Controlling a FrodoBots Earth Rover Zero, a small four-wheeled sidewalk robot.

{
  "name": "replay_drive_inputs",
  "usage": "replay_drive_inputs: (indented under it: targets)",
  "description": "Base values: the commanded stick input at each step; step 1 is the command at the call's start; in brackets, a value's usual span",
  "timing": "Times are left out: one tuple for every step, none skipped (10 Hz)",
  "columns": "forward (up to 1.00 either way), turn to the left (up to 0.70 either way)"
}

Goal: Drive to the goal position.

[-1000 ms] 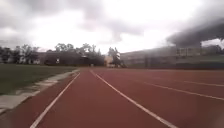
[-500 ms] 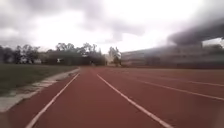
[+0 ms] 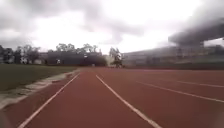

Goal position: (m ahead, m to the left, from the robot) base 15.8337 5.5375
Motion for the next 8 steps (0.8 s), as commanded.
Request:
replay_drive_inputs:
  targets:
    - [0.7, 0.0]
    - [0.7, 0.0]
    - [0.7, 0.0]
    - [0.7, 0.0]
    - [0.7, 0.0]
    - [0.7, 0.0]
    - [0.7, 0.0]
    - [0.7, 0.0]
